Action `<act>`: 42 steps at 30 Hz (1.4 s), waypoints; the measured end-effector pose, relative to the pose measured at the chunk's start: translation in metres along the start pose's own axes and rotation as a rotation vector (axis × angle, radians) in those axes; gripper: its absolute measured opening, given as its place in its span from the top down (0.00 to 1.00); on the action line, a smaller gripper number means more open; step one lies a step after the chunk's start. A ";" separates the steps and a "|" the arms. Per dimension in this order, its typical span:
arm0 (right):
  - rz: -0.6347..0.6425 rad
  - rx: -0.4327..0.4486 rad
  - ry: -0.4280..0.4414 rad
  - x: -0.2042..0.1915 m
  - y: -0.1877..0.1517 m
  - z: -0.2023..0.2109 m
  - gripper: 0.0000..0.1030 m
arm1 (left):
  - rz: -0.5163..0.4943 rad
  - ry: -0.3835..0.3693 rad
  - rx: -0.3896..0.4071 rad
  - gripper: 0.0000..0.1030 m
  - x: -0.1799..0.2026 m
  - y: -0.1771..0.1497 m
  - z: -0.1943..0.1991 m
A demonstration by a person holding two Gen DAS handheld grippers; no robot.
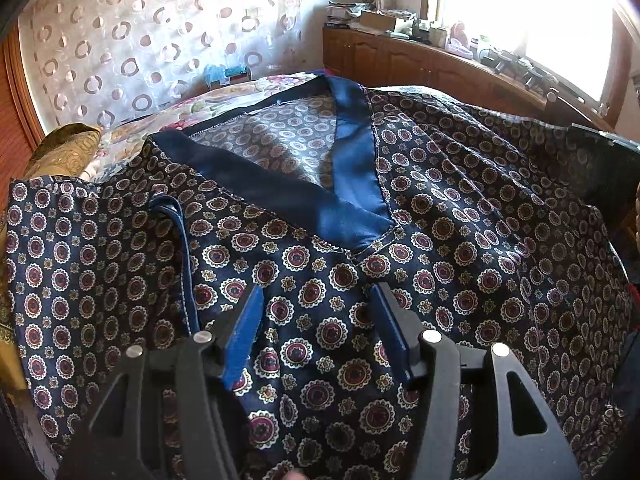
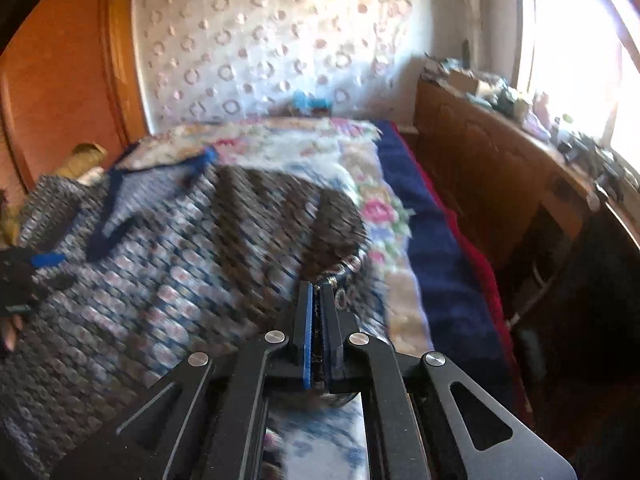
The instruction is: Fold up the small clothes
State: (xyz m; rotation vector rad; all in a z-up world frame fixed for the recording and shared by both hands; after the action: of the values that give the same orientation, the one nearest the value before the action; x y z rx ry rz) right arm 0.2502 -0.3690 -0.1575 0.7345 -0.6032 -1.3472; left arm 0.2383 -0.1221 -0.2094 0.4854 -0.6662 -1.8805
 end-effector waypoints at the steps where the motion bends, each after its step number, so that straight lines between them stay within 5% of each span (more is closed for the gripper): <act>1: 0.012 0.013 0.022 -0.010 0.006 0.002 0.99 | 0.000 0.000 0.000 0.45 0.000 0.000 0.000; 7: 0.069 -0.009 0.144 -0.066 0.004 -0.012 0.99 | 0.001 -0.001 0.000 0.45 0.000 0.000 0.000; 16: 0.062 -0.132 0.185 -0.090 -0.039 -0.046 0.99 | 0.029 0.020 0.067 0.45 -0.006 0.010 0.014; 19: 0.044 -0.131 0.183 -0.086 -0.041 -0.041 0.96 | 0.033 0.026 0.110 0.45 -0.006 0.021 0.023; 23: 0.024 -0.100 0.141 -0.072 -0.034 -0.027 0.59 | 0.053 0.016 0.181 0.45 -0.003 0.040 0.035; 30: -0.022 -0.026 0.069 -0.031 -0.011 -0.002 0.52 | 0.040 -0.017 0.225 0.45 0.014 0.059 0.041; 36: -0.083 -0.087 -0.036 0.017 -0.024 -0.025 0.51 | 0.038 -0.058 0.213 0.45 0.025 0.063 0.043; 42: -0.152 -0.153 -0.019 0.036 -0.040 -0.052 0.52 | 0.034 -0.055 0.212 0.45 0.025 0.062 0.047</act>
State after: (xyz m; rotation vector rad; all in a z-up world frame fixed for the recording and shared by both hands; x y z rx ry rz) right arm 0.2689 -0.4013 -0.2223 0.6535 -0.4604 -1.5246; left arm 0.2438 -0.1535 -0.1349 0.5556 -0.9109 -1.8054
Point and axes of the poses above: each gripper's, at about its wrist camera, not at the fingertips, and z roughly against the way its jaws point, x to its right, y to its top, the point moved 10 cm from there along -z, roughly the way its jaws point, and after that the axes turned 3 degrees about y, right-handed, at the moved point
